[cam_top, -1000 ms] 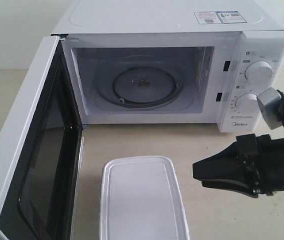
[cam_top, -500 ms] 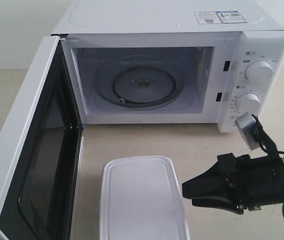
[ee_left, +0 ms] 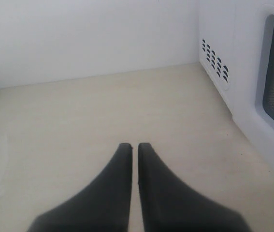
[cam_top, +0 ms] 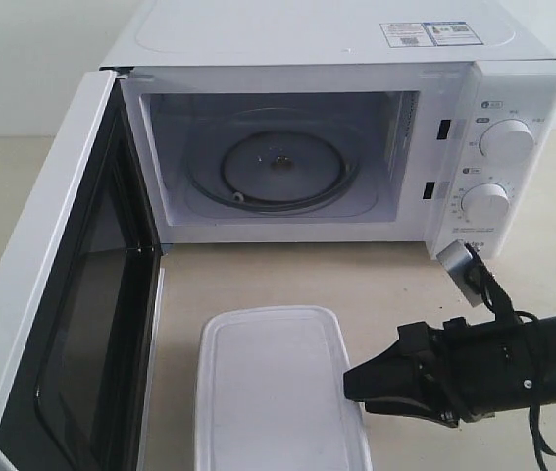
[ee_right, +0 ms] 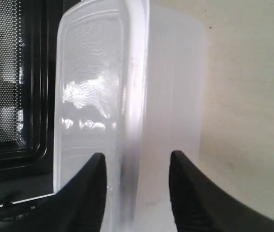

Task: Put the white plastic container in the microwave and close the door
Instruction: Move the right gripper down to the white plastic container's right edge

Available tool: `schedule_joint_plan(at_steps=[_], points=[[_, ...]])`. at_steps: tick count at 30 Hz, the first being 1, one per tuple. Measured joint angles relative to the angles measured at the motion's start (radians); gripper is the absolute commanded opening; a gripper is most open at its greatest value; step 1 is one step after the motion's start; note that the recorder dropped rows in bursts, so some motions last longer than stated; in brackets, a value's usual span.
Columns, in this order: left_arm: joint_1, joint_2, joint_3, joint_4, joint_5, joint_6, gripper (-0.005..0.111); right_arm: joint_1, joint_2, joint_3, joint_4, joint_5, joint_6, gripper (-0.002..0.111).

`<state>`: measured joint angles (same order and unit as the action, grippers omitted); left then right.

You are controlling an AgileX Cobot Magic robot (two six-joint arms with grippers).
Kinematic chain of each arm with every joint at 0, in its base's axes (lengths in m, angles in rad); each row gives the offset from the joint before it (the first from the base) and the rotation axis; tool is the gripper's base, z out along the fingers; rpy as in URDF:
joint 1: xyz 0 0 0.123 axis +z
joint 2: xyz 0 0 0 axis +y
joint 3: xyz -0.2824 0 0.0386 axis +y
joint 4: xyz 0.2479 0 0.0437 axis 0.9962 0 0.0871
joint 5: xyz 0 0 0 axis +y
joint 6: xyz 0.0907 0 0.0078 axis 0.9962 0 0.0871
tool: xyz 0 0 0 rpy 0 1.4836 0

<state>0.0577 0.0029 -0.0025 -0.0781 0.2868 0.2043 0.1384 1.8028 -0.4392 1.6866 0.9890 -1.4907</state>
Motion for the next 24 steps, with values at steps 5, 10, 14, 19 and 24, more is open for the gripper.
schedule_joint_plan(at_steps=[5, 10, 14, 19, 24], points=[[0.000, 0.000, 0.000, 0.000, 0.000, 0.000, 0.004, 0.002, 0.000, 0.000, 0.005, 0.007, -0.002, 0.038], [0.000, 0.000, 0.000, 0.000, 0.000, 0.000, 0.004, 0.045, 0.002, -0.014, 0.030, 0.008, -0.015, 0.038], [0.000, 0.000, 0.000, 0.000, 0.000, 0.000, 0.004, 0.077, 0.026, -0.036, 0.051, 0.010, -0.015, 0.038], [0.000, 0.000, 0.000, 0.000, 0.000, 0.000, 0.004, 0.111, 0.067, -0.047, 0.054, 0.012, -0.019, 0.037], [0.000, 0.000, 0.000, 0.000, 0.000, 0.000, 0.004, 0.120, 0.079, -0.051, 0.054, 0.007, -0.027, 0.020]])
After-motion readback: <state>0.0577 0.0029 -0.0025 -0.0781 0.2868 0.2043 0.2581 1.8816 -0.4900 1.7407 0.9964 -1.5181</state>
